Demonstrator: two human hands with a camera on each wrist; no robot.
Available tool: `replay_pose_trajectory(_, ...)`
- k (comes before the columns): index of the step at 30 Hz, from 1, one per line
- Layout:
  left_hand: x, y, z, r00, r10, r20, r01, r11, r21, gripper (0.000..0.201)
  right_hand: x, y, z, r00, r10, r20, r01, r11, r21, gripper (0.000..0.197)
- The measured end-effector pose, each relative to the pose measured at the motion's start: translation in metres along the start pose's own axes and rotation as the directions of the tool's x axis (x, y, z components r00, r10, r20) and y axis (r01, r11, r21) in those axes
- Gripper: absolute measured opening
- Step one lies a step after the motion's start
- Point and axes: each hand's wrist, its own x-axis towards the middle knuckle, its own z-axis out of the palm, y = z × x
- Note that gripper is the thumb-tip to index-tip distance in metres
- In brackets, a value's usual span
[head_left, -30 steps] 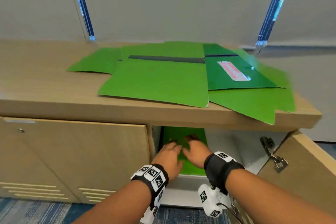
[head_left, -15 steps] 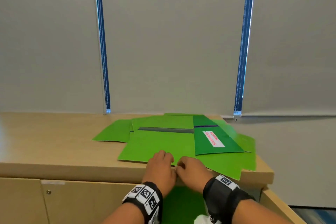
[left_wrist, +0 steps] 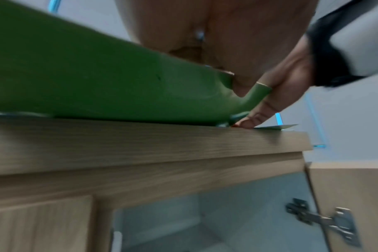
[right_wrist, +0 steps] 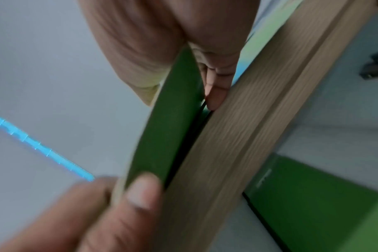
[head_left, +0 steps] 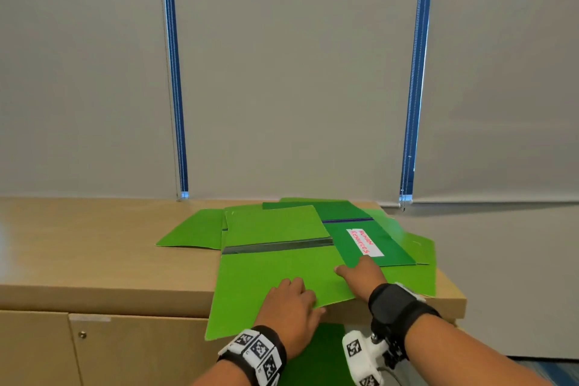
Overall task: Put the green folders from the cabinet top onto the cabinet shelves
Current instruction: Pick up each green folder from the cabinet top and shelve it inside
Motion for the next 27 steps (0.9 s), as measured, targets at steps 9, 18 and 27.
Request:
replay_pose_trajectory(9,0.033,-0.012,-0.034,0.979,-0.190,0.069,0.199,0.962,-0.185,0.076,0.007,0.002,-0.032,0.946,-0.060,0.319,-0.002,0.982,0.191,0.023)
replay_pose_trajectory(18,0.044,-0.056,-0.066,0.888,-0.421,-0.184,0.390,0.902,-0.185,0.132,-0.014,-0.029,-0.065,0.886,-0.411,0.216,0.412,0.910,0.042,0.015)
replay_pose_trajectory(27,0.025,-0.054,-0.111,0.875,-0.421,-0.237,0.114,0.657,-0.745,0.036,-0.016,-0.079,-0.090,0.746,-0.638,-0.187,0.648,0.761,-0.010,0.019)
